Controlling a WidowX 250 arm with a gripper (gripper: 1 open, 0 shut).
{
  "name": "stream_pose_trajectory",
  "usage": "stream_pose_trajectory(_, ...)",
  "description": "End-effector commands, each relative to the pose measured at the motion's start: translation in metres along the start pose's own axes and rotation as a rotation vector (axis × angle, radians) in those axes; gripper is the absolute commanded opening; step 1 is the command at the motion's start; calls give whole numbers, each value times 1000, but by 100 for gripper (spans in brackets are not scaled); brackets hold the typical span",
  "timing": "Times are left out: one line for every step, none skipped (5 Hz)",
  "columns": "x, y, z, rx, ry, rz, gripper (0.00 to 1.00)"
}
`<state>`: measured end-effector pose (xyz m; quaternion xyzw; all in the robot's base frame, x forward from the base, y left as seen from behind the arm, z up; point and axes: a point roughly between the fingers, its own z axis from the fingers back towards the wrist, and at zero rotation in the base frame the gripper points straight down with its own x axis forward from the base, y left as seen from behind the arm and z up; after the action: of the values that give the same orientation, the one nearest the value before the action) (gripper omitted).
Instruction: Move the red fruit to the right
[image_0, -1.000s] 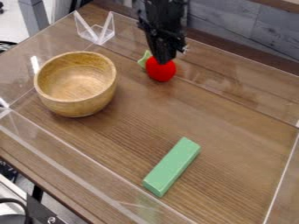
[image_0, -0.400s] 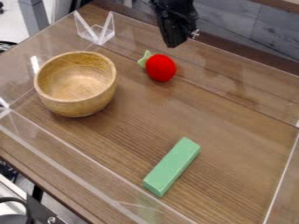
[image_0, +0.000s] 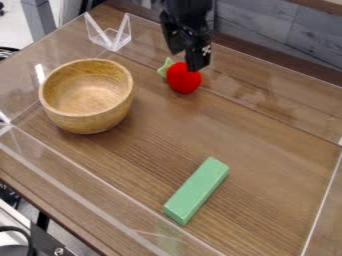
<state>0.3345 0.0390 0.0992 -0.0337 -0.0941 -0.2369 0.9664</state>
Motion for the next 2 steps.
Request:
stream_pose_trajectory(1,7,5,15,-26,-18,100)
stream_pose_trajectory(-1,9,0,9,-14,-27,100)
